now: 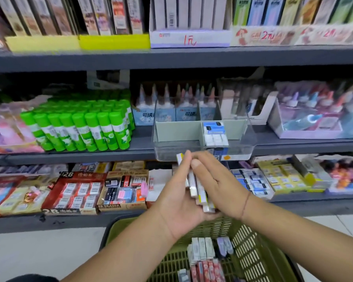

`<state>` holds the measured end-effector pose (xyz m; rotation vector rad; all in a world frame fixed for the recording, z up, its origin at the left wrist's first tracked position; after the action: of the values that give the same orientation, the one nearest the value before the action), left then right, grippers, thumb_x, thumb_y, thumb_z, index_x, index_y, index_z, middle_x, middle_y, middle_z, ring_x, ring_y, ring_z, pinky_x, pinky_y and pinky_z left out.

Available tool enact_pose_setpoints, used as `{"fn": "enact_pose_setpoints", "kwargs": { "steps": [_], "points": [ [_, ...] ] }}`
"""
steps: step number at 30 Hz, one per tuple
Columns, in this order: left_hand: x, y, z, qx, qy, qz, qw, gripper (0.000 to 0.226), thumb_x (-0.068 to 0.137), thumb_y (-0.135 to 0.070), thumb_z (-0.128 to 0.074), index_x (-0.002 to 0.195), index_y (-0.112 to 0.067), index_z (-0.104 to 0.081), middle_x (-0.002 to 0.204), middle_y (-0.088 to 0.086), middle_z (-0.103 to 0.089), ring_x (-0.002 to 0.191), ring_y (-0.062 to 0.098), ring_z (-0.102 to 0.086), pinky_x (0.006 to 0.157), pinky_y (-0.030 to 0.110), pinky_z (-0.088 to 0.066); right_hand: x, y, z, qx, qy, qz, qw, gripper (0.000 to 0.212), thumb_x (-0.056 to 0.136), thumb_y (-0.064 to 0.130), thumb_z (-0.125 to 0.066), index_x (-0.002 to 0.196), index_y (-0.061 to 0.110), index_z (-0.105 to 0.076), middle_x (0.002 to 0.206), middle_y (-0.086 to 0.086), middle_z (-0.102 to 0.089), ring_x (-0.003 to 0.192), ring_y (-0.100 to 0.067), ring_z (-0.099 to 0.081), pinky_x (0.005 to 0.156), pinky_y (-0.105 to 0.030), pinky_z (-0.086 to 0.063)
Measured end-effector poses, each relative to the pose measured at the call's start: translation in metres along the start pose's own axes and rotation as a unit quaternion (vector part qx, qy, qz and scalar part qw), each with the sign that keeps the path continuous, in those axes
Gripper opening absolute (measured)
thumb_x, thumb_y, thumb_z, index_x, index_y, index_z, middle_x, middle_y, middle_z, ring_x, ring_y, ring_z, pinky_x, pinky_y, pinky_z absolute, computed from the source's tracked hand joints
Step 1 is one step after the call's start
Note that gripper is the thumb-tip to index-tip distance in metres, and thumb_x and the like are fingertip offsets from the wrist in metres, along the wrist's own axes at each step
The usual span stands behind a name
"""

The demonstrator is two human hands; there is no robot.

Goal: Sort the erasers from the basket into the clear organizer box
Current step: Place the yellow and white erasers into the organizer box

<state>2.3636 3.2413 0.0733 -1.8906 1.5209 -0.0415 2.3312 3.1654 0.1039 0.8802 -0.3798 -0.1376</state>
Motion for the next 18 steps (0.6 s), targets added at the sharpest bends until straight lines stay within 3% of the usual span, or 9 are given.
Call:
{"fn": "enact_pose_setpoints", "kwargs": {
  "steps": [5,9,14,18],
  "points": [
    [0.005,0.001,0.006,0.01,0.017,0.016,1.0,0.043,0.075,-0.054,-0.06,0.085,-0.017,-0.08,0.106,0.007,-0.073,0.088,0.024,-0.072,0.07,0.045,-0.058,0.003,-0.008,-0.004,-0.018,-0.033,-0.053,0.998,0.061,0.086,0.055,-0.017,0.109,0.017,-0.058,0.105,-0.002,-0.055,0.108,-0.018,-0.048,0.1,-0.043,-0.035],
    [0.008,-0.001,0.007,0.0,0.005,0.022,1.0,0.035,0.073,-0.044,-0.067,0.084,-0.014,-0.079,0.107,0.009,-0.072,0.091,0.027,-0.072,0.082,0.047,-0.054,0.008,-0.012,0.001,0.072,-0.037,-0.085,0.993,0.059,0.084,0.057,-0.023,0.104,0.015,-0.059,0.104,-0.004,-0.059,0.103,-0.015,-0.054,0.098,-0.038,-0.04],
    [0.011,-0.012,0.009,-0.043,0.001,0.007,0.999,0.035,0.072,-0.034,-0.073,0.096,-0.009,-0.072,0.109,0.012,-0.065,0.093,0.03,-0.064,0.083,0.049,-0.052,0.012,-0.014,0.021,0.15,0.071,-0.087,0.982,0.049,0.08,0.053,-0.042,0.116,0.022,-0.057,0.117,-0.004,-0.06,0.108,-0.014,-0.057,0.097,-0.028,-0.045],
    [0.011,-0.018,0.011,-0.048,0.015,-0.001,0.999,0.031,0.074,-0.034,-0.071,0.086,-0.006,-0.077,0.106,0.017,-0.07,0.092,0.032,-0.069,0.079,0.049,-0.056,0.007,-0.012,0.024,0.079,0.148,-0.061,0.984,0.06,0.077,0.052,-0.052,0.132,0.03,-0.044,0.131,0.006,-0.049,0.117,-0.006,-0.053,0.1,-0.021,-0.043]
  ]
}}
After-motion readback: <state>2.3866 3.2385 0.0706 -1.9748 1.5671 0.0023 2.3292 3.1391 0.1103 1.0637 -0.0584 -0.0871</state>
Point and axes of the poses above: each hand's wrist, its own x-axis towards the middle knuckle, its own z-axis out of the back of the hand, y = z × x, the point moved 4 cm from there along x, towards the middle knuckle
